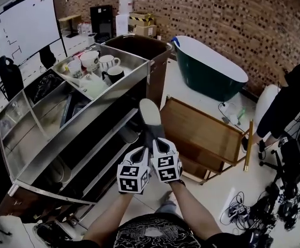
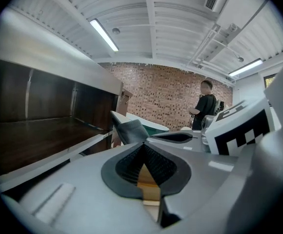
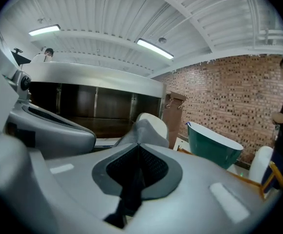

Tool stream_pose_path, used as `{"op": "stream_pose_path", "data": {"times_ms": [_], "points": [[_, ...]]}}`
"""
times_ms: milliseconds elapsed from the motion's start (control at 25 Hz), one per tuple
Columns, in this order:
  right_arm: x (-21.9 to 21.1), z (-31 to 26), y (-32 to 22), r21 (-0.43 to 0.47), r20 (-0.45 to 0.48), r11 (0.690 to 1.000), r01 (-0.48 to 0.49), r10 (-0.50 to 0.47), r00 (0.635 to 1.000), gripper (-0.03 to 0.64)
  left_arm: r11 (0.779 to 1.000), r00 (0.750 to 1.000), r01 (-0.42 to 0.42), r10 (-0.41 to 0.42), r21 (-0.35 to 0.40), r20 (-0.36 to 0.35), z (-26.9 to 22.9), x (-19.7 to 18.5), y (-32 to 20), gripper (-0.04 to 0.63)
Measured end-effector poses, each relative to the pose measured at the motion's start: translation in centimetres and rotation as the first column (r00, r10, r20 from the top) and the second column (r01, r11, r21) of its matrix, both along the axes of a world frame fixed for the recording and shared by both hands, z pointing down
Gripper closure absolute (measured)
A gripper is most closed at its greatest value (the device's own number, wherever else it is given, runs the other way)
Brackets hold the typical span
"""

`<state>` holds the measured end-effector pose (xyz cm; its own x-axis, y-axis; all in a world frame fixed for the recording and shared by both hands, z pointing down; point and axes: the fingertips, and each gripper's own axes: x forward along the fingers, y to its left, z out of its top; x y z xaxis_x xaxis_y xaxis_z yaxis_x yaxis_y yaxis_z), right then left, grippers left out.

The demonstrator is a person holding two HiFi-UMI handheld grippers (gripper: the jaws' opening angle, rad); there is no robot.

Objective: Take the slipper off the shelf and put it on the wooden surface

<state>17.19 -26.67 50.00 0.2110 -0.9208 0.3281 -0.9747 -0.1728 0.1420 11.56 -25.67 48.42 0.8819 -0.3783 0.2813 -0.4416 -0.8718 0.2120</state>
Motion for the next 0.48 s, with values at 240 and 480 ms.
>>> {"op": "stream_pose_path", "data": {"times_ms": [240,480], "points": [[7.0,0.4,1.1,0.003,0.010,0.997,-0.080,0.080,0.997,0.606,0.996,0.996,-0.085,0.085,0.012,0.008,-0.2,7.0,0.9,0.591],[14.3,1.0,4.1,0.013,0.029,0.978,-0.206,0.206,0.978,0.606,0.982,0.982,-0.187,0.187,0.011,0.025,0.5,13.6,3.0,0.591]]}}
